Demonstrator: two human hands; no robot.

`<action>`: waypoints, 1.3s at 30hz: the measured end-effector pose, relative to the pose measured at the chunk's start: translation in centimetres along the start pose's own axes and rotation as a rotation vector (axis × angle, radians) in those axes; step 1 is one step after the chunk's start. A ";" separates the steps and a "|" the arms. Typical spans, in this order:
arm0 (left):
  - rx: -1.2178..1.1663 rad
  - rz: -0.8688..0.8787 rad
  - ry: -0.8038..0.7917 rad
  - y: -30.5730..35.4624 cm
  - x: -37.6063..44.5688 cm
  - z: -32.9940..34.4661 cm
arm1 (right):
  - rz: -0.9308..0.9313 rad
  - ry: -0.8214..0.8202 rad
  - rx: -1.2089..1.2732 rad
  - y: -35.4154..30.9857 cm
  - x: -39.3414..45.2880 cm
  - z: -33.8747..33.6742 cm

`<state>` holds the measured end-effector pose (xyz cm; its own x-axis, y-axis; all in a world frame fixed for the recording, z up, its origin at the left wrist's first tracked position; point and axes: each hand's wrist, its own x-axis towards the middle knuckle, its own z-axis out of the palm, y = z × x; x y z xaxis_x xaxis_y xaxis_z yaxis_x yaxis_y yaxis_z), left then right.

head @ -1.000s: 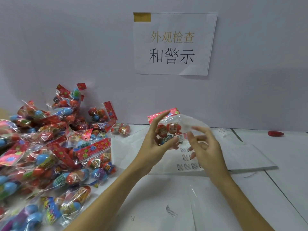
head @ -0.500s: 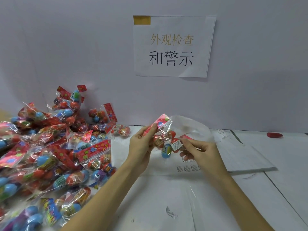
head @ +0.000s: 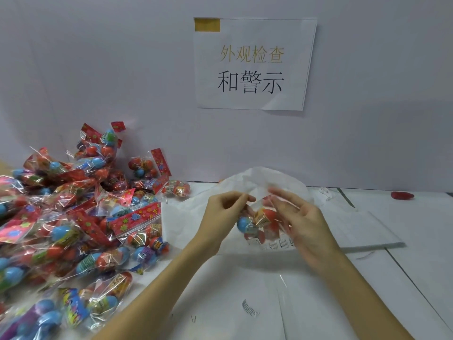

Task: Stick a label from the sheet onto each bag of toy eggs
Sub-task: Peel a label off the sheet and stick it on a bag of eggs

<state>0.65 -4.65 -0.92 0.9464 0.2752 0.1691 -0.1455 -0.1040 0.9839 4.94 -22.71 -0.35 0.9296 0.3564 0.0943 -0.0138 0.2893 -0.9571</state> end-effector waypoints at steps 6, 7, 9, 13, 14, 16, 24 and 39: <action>-0.045 -0.122 -0.094 0.0 0.2 0.2 | 0.015 0.322 0.074 0.8 0.4 0.3; -0.020 -0.124 -0.162 -0.1 0.2 0.0 | 0.014 0.376 0.092 0.6 0.6 -0.2; -0.045 -0.120 -0.245 -0.4 0.3 -0.3 | 0.000 0.444 0.115 0.2 0.6 -0.8; -0.154 -0.156 -0.145 -0.3 0.4 0.1 | -0.122 0.497 0.005 0.0 0.7 -1.0; -0.152 -0.149 -0.113 -0.3 0.3 0.3 | -0.162 0.501 -0.055 0.1 0.7 -1.0; -0.169 -0.115 -0.023 -0.3 0.2 0.4 | -0.251 0.519 -0.175 0.6 0.8 -0.9; -0.052 0.210 0.167 -0.4 -1.2 1.5 | -0.077 0.026 -0.307 1.8 0.4 1.0; -0.058 -0.034 0.081 -0.5 0.4 0.0 | 0.092 -0.039 0.033 1.6 0.7 -0.4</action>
<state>1.10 -4.53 -1.38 0.9250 0.3542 0.1372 -0.1321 -0.0386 0.9905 5.74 -22.40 -1.91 0.9086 0.4173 0.0178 -0.1110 0.2823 -0.9529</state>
